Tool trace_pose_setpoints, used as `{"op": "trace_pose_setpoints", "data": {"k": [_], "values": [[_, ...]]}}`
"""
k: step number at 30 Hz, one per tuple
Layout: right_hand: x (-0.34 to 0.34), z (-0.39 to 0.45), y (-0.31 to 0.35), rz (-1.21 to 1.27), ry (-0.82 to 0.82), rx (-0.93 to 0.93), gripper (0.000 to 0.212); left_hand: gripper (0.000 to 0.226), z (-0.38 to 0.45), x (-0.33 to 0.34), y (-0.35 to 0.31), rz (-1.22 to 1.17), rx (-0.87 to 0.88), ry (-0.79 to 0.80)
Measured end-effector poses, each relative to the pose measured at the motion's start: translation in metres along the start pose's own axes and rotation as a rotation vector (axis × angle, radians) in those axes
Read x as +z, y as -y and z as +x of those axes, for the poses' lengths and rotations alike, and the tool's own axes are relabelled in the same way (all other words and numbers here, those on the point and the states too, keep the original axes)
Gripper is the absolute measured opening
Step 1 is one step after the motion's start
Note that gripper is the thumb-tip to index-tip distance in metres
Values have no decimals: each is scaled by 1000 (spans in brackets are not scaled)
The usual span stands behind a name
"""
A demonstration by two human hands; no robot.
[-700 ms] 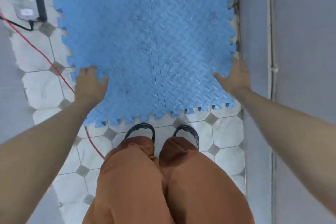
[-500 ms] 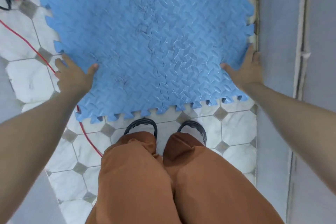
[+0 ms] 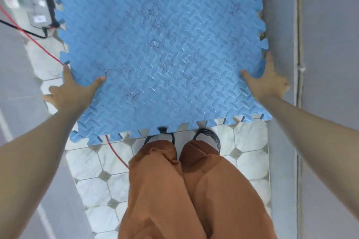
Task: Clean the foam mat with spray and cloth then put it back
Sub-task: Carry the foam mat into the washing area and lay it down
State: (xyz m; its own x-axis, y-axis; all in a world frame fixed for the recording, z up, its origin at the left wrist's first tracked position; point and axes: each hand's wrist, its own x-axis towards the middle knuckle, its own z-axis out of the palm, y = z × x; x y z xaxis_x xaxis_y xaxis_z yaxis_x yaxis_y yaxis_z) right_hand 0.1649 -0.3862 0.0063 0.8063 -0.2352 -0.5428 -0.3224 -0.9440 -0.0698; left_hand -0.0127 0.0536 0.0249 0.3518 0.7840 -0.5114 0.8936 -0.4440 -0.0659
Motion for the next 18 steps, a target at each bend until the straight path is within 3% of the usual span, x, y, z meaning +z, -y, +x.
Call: {"op": "trace_pose_setpoints", "data": {"k": [6, 13, 18], "values": [[-105, -94, 8, 16, 34, -117, 73, 96, -56, -122, 6, 23, 114, -7], [-240, -220, 17, -50, 227, 3, 68, 94, -121, -303, 12, 211, 232, 114], [-304, -318, -2, -14, 310, 95, 63, 98, -167, -383, 28, 371, 297, 218]]}}
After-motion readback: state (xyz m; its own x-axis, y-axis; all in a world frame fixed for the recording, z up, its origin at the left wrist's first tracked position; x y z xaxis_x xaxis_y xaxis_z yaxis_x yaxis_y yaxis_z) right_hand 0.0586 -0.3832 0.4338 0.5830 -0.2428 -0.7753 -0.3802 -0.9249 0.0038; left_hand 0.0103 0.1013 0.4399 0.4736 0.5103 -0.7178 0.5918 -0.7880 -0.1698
